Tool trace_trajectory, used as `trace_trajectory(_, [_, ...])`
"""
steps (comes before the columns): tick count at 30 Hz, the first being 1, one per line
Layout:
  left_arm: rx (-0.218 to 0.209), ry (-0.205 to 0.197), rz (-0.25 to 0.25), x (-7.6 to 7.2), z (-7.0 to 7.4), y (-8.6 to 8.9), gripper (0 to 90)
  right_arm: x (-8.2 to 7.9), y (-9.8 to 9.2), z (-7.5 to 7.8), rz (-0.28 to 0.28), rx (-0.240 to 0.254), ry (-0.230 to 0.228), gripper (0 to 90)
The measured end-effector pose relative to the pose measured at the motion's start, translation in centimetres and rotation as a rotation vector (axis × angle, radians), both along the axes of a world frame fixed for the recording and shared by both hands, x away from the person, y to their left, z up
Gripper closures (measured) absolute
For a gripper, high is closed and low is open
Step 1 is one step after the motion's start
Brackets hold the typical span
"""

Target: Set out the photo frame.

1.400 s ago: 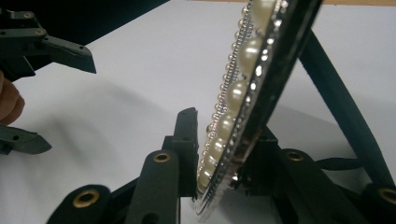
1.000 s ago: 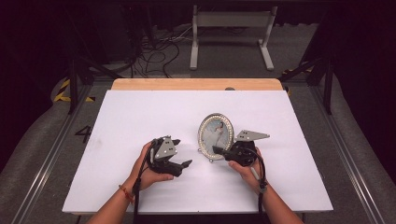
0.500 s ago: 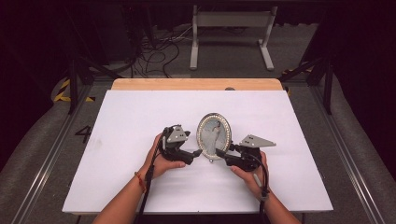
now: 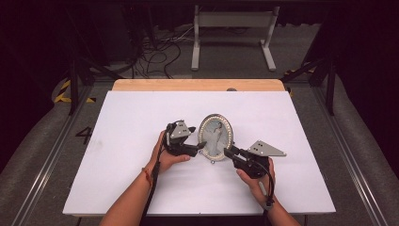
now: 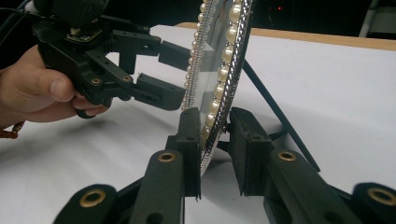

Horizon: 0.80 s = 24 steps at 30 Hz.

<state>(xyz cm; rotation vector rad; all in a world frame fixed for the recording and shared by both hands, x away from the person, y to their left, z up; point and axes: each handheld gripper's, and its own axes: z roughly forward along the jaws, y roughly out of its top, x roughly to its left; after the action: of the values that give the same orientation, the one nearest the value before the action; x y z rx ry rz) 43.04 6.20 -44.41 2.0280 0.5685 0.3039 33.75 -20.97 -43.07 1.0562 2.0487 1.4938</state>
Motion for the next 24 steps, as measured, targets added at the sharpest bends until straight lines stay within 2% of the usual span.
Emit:
trace_trajectory(2, [-0.022,0.017,-0.002,0.3,0.1,-0.1,28.3,0.0,0.0,0.1,0.004,-0.010,0.001,75.1])
trace_trajectory(5, [-0.020,0.029,-0.009,0.4,0.2,-0.4,28.1,0.1,0.0,0.2,0.012,-0.007,0.008,75.2])
trace_trajectory(8, [0.002,0.026,-0.030,0.5,0.2,-0.8,27.8,0.2,-0.1,0.2,0.020,-0.012,0.010,75.2])
trace_trajectory(11, [0.017,0.024,-0.069,0.2,0.3,-1.1,33.4,0.3,0.0,0.3,0.018,-0.014,0.007,75.4])
trace_trajectory(13, [0.036,0.016,-0.063,0.0,0.4,-1.2,37.2,0.4,-0.1,0.3,0.023,-0.019,0.008,75.5])
trace_trajectory(16, [0.038,0.020,-0.057,-0.1,0.5,-1.1,41.4,0.4,-0.1,0.3,0.021,-0.019,0.011,75.5])
trace_trajectory(21, [0.061,0.017,-0.055,-0.3,0.7,-0.6,44.3,0.9,-0.4,0.2,0.019,0.007,0.032,75.8])
trace_trajectory(24, [0.064,0.008,-0.053,-0.6,0.7,-0.3,45.7,1.1,-0.3,0.2,0.012,-0.001,0.032,75.7])
